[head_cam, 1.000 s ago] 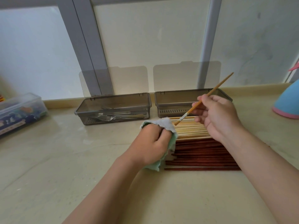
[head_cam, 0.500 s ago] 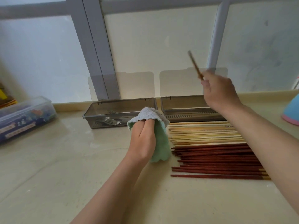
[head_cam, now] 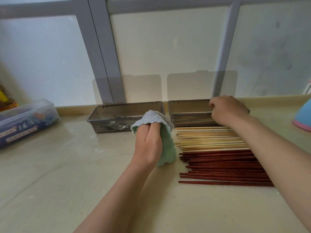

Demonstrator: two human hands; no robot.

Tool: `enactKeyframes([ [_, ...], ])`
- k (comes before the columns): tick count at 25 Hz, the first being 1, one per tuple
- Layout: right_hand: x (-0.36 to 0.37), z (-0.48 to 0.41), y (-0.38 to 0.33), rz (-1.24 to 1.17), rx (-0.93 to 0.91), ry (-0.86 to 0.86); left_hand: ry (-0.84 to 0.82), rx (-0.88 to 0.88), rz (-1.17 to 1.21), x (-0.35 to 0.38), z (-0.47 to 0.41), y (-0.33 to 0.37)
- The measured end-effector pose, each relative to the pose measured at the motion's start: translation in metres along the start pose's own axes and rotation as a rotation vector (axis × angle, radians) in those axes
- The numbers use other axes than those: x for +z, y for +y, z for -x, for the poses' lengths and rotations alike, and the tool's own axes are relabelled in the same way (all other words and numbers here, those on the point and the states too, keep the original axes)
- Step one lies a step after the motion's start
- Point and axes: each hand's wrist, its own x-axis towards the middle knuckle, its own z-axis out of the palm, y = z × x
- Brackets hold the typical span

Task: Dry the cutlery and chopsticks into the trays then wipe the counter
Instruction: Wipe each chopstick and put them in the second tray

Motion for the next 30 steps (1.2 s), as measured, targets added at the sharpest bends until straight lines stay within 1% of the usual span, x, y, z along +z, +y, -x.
enactKeyframes([
  [4, 0.001, 0.026, 0.007, -0.142, -0.036, 0.147, 0.0, -0.002, 0.01, 0.001, 0.001, 0.004],
  [5, 0.002, 0.035, 0.01, -0.179, -0.05, 0.132, -0.001, -0.002, 0.008, 0.002, 0.001, 0.004],
  [6, 0.003, 0.044, 0.011, -0.202, -0.072, 0.079, -0.004, -0.001, 0.003, 0.002, 0.0, 0.004],
  [9, 0.01, 0.064, 0.013, -0.191, -0.159, -0.146, -0.005, -0.009, -0.022, 0.002, 0.002, 0.001],
  [10, 0.012, 0.066, 0.013, -0.174, -0.174, -0.194, -0.004, -0.013, -0.029, 0.002, 0.002, 0.0],
  [12, 0.013, 0.068, 0.012, -0.138, -0.193, -0.226, -0.005, -0.013, -0.042, 0.001, 0.003, -0.001],
  [16, 0.012, 0.066, 0.014, -0.131, -0.206, -0.211, -0.009, -0.014, -0.058, 0.004, 0.003, -0.002],
  [19, 0.013, 0.068, 0.012, -0.126, -0.208, -0.236, 0.004, -0.04, -0.078, 0.004, 0.004, -0.002],
  [21, 0.01, 0.07, 0.011, -0.175, -0.231, -0.163, 0.001, -0.052, -0.089, 0.004, 0.004, -0.002],
  [24, -0.002, 0.077, 0.004, -0.408, -0.338, 0.066, -0.01, -0.062, -0.095, 0.004, 0.003, 0.0],
  [25, -0.007, 0.081, -0.002, -0.474, -0.388, 0.108, -0.016, -0.067, -0.095, 0.004, 0.003, 0.001],
  [28, -0.008, 0.091, -0.019, -0.557, -0.521, 0.101, -0.029, -0.067, -0.075, 0.005, 0.005, 0.004],
  [30, -0.004, 0.095, -0.027, -0.595, -0.558, 0.077, -0.019, -0.063, -0.046, 0.005, 0.005, 0.006],
])
